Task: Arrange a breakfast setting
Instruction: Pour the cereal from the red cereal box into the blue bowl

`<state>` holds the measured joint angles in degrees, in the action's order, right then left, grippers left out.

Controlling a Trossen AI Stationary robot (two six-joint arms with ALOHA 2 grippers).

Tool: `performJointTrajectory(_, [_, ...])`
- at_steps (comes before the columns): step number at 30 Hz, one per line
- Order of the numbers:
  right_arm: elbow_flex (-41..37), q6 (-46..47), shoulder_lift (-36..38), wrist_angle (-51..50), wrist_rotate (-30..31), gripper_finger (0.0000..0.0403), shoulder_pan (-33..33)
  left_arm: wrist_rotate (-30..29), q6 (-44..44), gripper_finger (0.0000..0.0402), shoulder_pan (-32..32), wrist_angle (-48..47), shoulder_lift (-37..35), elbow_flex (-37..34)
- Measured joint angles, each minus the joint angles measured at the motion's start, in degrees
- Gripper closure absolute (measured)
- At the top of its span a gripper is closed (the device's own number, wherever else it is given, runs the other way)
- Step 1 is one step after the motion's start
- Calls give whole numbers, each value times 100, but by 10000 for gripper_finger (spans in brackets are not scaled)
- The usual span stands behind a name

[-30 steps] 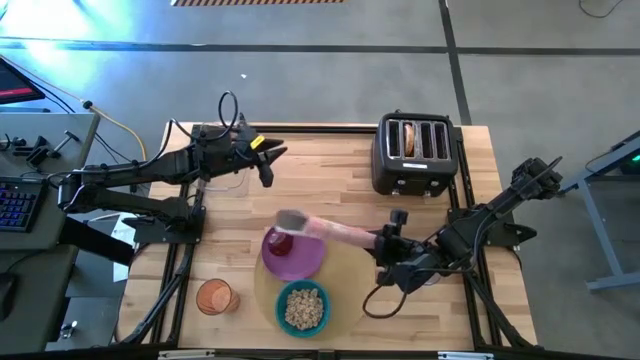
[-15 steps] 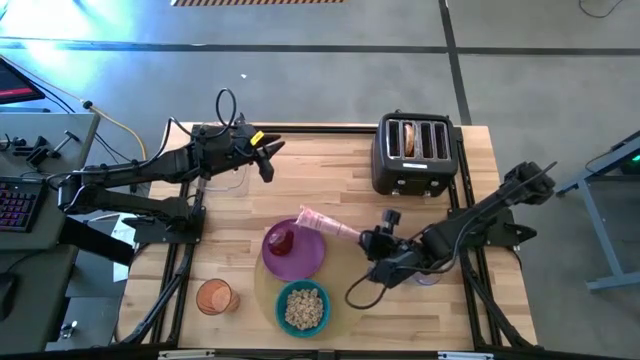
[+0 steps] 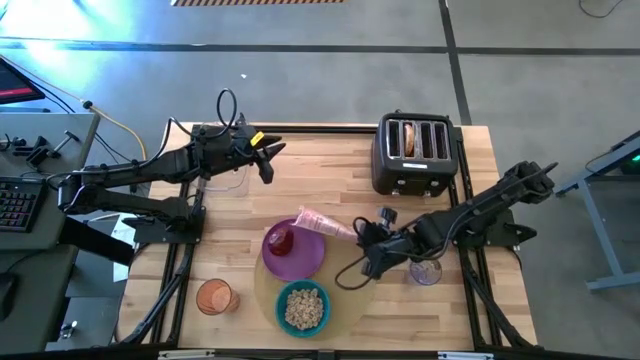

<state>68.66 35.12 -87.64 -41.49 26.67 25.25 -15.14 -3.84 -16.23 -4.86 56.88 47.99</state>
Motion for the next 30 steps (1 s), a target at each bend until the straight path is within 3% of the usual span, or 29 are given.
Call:
performJointTrajectory(5, [0,89,0,-17,10,328,-23,0,2,312,0,-3,0,0])
performJointTrajectory(12, [-2,95,25,-47,23,396,-23,-1,52,312,0,-5,-1,0])
performJointTrajectory(30, [-22,525,101,-165,940,402,-10,-2,85,312,0,12,-10,0])
